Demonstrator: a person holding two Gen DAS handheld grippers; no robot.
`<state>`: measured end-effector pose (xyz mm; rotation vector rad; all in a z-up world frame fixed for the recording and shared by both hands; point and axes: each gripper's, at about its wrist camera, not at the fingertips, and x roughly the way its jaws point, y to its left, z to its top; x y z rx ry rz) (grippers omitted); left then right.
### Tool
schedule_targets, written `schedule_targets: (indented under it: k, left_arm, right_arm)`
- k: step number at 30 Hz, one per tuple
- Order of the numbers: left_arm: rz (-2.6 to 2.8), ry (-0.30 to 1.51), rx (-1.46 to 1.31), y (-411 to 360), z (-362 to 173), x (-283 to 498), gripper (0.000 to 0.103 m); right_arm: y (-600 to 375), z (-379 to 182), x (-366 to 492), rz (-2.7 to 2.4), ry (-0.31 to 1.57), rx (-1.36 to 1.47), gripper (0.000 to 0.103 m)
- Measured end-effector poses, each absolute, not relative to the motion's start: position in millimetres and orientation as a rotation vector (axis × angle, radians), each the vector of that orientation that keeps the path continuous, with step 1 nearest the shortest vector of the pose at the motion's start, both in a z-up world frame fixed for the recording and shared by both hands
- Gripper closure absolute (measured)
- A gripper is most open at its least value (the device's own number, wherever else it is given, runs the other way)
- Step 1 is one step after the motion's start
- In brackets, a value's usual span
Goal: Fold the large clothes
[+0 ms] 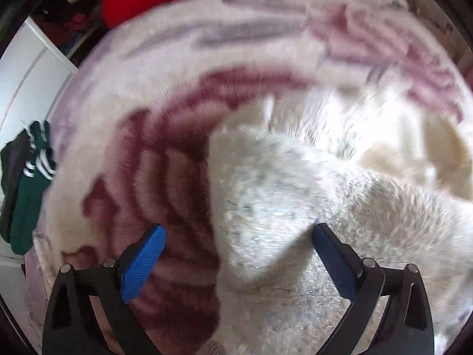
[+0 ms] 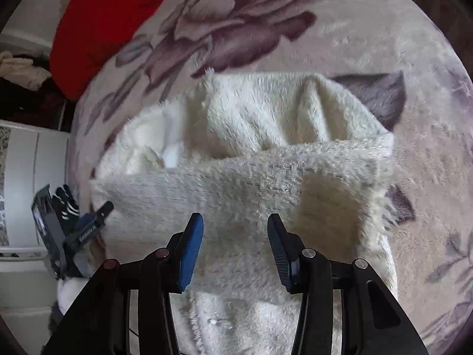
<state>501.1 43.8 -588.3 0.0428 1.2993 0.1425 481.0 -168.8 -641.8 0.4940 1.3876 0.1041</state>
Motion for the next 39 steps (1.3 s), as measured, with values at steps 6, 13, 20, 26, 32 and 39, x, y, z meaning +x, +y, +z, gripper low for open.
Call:
schedule_targets:
  k: [6,13,20,26,32,39]
  left_arm:
    - [0.110,1.302,-0.098,64.5,-591.9,494.4,0.000]
    - [0.073,1.286,-0.149,54.7,-530.9,388.2,0.000]
    - [-0.080,1.502,-0.113,-11.7,-558.2,279.8,0.000]
    - [-0.112,1.477,0.119,-44.7,-581.4,249.1,0.000]
    - [-0.119,1.392,-0.026,-1.2,-504.0,289.0,0.000]
    - [-0.112,1.301,-0.035,-15.2,-481.1,445.6,0.002]
  right_arm:
    - [-174.3,-708.7,509.4,0.001,1.471,0.403,0.100]
    - [-187.3,-634.2,451.5,0.033,1.398,0.556,0.052]
    - [-235.4,-628.1,293.6,-0.164,1.479,0.565,0.052]
    - [-275.3,-714.1,187.0,-0.447,1.652,0.624,0.063]
    - [-278.9,-661.8,188.9,-0.462,1.542,0.720,0.060]
    - [-219.8,-588.5,370.2,-0.123,1.398,0.616,0.059]
